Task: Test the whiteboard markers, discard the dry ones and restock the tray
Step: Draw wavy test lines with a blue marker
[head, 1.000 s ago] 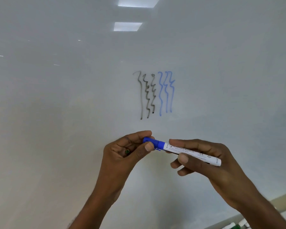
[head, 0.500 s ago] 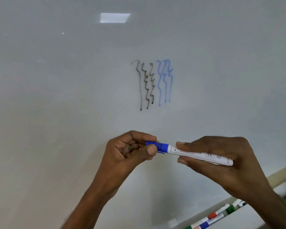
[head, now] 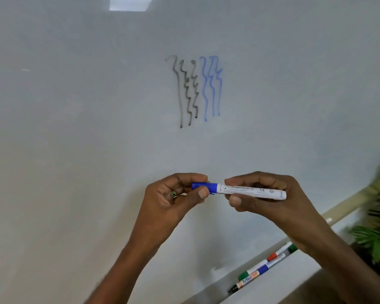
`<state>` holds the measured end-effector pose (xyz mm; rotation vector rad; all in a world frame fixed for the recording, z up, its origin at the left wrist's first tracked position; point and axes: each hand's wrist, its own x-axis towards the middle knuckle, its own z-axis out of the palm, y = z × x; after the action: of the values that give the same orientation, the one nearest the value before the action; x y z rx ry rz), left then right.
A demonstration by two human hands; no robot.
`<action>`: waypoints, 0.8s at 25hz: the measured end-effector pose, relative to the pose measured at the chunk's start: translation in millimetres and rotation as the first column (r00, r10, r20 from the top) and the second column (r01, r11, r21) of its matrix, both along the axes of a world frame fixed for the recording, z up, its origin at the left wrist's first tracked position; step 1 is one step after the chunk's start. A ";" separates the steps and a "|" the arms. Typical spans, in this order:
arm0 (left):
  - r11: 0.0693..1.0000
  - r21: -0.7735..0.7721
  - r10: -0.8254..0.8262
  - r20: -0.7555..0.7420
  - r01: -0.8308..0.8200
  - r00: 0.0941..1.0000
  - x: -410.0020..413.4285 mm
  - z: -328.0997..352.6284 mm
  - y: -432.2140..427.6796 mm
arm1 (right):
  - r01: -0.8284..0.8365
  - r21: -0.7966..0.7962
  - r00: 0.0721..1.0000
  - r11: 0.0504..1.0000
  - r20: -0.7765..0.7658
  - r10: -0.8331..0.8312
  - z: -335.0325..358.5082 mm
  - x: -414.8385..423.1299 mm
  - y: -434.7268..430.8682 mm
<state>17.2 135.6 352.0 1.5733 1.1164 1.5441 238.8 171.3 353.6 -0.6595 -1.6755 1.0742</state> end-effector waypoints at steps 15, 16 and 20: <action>0.757 -0.609 -0.427 -0.182 0.239 0.886 162.7 -235.8 51.3 | 0.222 -0.889 0.711 0.401 -0.134 -0.690 -253.9 159.1 -44.6; 0.729 -0.633 -0.465 -0.176 0.262 0.868 183.1 -251.1 56.1 | 0.247 -0.902 0.684 0.354 -0.097 -0.723 -267.1 175.9 -46.4; 0.638 -0.706 -0.574 -0.171 0.307 0.801 259.4 -298.6 76.8 | 0.332 -0.917 0.586 0.223 0.015 -0.810 -317.9 240.6 -43.5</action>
<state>276.6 212.5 53.5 1.5036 1.1647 0.4143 479.3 127.8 35.7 -1.4173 -0.1644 1.2744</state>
